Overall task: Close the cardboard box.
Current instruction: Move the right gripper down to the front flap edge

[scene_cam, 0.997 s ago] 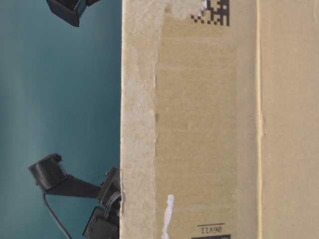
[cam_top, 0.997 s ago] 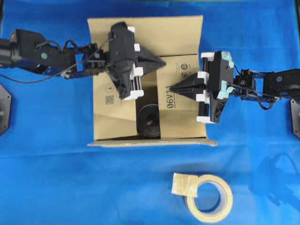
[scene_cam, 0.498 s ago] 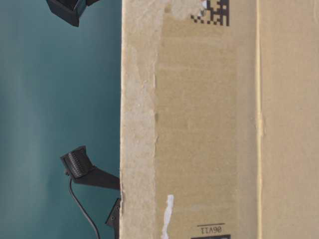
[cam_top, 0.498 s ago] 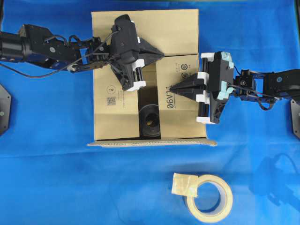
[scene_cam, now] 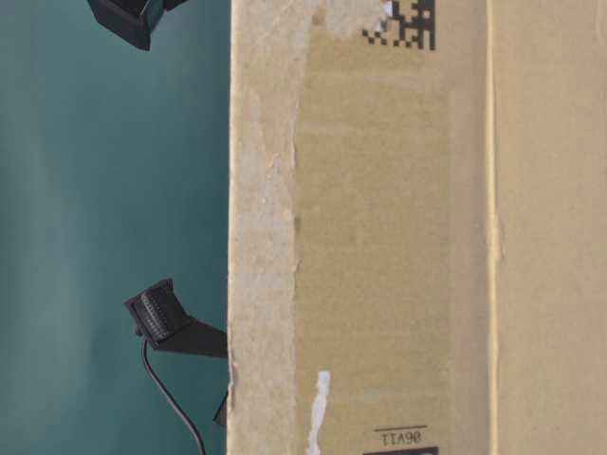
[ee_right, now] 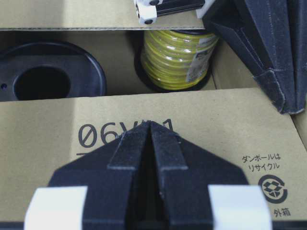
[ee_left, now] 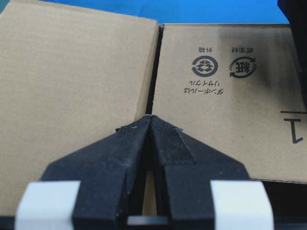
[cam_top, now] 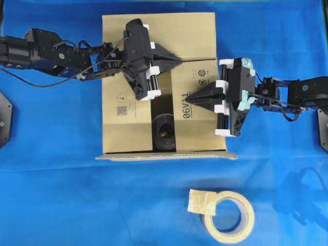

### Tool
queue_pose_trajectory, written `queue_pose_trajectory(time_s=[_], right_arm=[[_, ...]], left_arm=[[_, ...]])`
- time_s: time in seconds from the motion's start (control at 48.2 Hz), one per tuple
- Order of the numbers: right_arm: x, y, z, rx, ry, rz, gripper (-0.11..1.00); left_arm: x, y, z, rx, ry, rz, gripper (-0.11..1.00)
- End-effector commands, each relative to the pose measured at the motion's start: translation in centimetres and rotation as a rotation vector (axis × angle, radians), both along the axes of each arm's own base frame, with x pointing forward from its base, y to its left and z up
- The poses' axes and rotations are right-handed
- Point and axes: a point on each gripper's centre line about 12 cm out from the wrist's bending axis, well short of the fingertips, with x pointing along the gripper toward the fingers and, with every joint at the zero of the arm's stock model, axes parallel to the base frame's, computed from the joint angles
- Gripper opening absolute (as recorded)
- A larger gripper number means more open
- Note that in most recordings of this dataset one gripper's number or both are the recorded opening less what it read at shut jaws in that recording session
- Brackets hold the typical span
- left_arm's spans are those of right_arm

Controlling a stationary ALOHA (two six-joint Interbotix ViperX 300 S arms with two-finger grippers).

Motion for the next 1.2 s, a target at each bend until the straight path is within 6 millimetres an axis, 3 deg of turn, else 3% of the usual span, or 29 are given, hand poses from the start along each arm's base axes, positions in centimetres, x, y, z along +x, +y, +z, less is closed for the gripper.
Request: queue_pose_trajectory(time_s=[0.0,0.27,0.478,0.685,0.851,1.038,1.184], right_arm=[[0.4,0.1,1.8,-0.002,-0.057,0.003,0.00],[-0.4,0.4,3.8,-0.003,-0.098,0.009,0.00],[-1.7,1.5,7.3,-0.001,-0.154,0.046,0.00],[-3.4,3.9,10.8,0.005,-0.242,0.121,0.00],[-5.0,6.9,13.3,0.019,-0.326,0.226,0.00],[-6.1,10.8,13.3,0.038,-0.333,0.366,0.00],[-6.3,13.4,11.5,0.044,-0.273,0.454,0.00]], left_arm=[[0.2,0.3,1.0,0.006,-0.027,0.005,0.00],[0.2,0.2,0.9,0.001,-0.027,0.005,0.00],[0.1,0.2,0.9,-0.004,-0.023,0.007,0.00],[0.1,0.0,0.8,-0.007,-0.019,0.003,0.00],[0.1,0.0,0.8,-0.011,-0.019,0.005,0.00],[0.1,-0.2,0.8,-0.014,-0.020,0.003,0.00],[0.2,-0.3,0.8,-0.017,-0.020,0.001,0.00]])
